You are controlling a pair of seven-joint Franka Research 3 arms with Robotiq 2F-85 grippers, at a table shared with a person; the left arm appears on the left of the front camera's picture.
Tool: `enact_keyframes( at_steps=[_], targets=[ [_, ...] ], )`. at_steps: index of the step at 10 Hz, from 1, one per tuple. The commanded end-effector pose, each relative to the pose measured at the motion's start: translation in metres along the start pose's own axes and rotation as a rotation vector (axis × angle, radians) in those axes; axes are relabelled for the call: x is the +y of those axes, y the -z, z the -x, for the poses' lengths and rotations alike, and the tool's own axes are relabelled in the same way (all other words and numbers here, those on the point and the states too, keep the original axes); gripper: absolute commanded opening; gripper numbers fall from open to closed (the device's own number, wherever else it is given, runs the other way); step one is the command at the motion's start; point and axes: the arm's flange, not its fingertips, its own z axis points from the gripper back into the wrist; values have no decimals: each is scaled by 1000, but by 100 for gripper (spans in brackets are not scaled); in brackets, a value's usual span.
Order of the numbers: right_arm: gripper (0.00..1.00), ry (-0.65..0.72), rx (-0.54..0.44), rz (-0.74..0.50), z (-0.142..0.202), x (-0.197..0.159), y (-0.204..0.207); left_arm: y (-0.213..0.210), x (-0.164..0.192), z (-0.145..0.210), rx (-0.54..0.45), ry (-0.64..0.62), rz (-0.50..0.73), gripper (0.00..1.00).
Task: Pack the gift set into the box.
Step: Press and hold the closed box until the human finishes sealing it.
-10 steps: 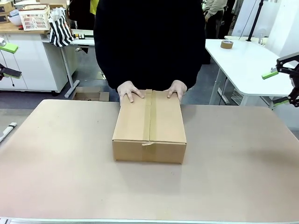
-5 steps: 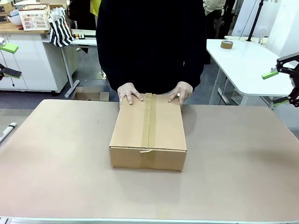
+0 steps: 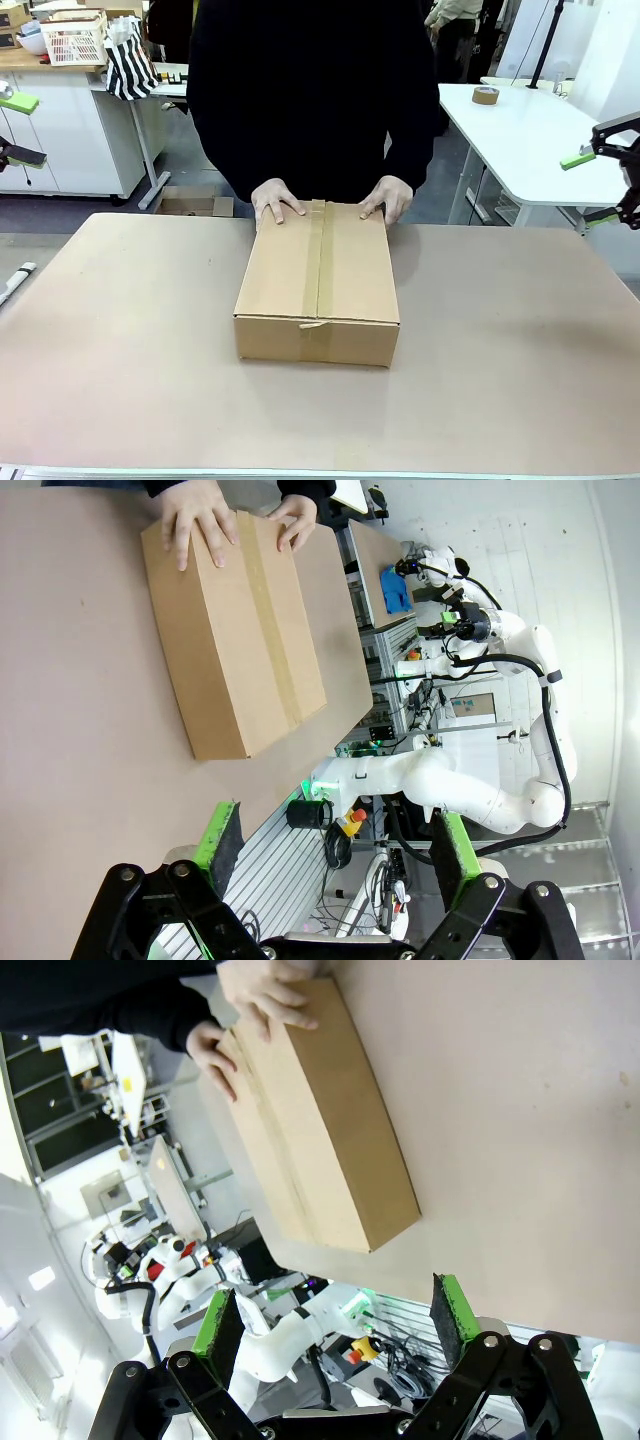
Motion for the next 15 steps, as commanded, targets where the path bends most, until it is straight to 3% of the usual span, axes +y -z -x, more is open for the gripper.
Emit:
enact_keyframes(
  at_steps=[1,3,4,6,7,8,10,11,12,13,14,15],
  targets=[
    [100,0,6,16,1,-2,-3,3,-1,0,-20,10,17,100],
    [100,0,0,0,0,0,0,3,-1,0,-20,10,17,100],
    [100,-43,57,-17,-2,7,7,0,0,0,0,0,0,100],
    [100,-295,129,50,1,33,30,22,-8,-1,35,266,-71,100],
    [100,-559,209,6,10,53,44,46,-14,-1,102,492,-101,100],
    [100,-812,280,-69,26,70,57,72,-18,2,168,641,-92,100],
    [100,-1347,518,-288,67,94,84,124,-25,12,206,975,-89,100],
    [100,-1608,777,-441,93,95,92,147,-30,22,230,1114,-68,100],
    [100,-1819,1012,-547,119,90,91,167,-39,37,271,1189,58,100],
    [100,-1977,1095,-579,136,81,75,174,-46,48,255,1239,113,100],
    [100,-1977,900,-373,149,74,59,167,-56,48,244,1182,70,100],
    [100,-1215,534,-51,129,102,95,175,-50,34,313,1178,-8,100]
  ],
)
